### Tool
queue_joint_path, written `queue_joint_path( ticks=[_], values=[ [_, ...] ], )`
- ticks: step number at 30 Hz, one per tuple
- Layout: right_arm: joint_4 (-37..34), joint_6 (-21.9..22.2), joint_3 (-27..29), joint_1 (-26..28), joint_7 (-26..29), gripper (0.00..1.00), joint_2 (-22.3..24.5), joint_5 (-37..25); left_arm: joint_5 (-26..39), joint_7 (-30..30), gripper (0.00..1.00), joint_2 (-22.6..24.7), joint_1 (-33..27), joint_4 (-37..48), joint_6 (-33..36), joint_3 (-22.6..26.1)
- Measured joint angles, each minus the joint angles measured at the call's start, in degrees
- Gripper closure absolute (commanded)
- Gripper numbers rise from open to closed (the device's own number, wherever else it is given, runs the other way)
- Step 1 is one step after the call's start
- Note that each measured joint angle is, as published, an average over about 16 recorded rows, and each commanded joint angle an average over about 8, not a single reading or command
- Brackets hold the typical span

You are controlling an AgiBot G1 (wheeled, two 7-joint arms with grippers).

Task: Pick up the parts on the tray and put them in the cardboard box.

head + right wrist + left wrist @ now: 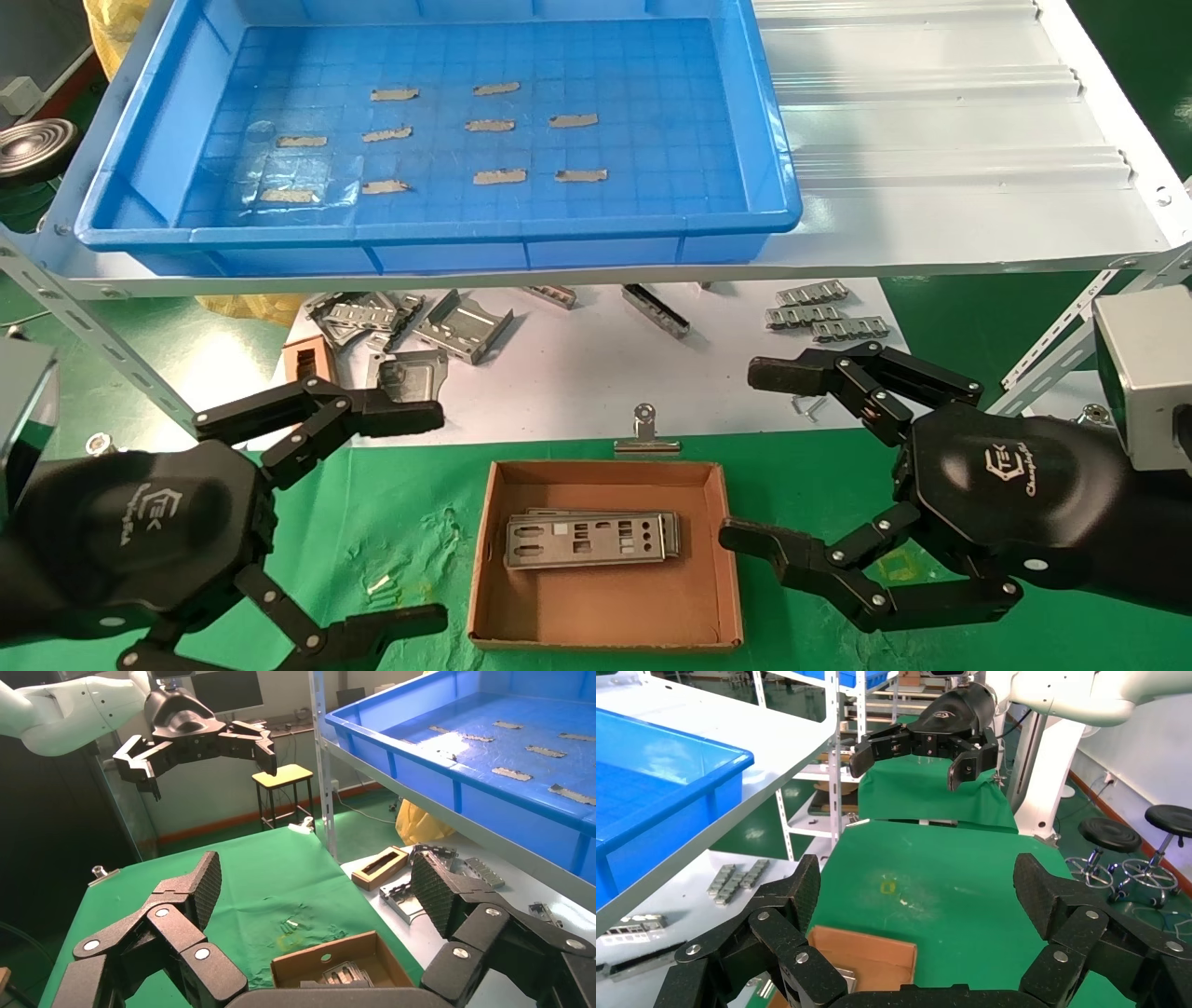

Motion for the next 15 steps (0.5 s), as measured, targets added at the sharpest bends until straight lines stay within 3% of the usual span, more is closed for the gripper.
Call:
queue_joint_path(
  ticks=[15],
  values=[
    [0.0, 0.0, 0.0, 0.0, 0.0, 0.0, 0.0, 0.0, 0.0, 0.0, 0.0, 0.0, 0.0, 0.0, 0.0, 0.0]
  ],
)
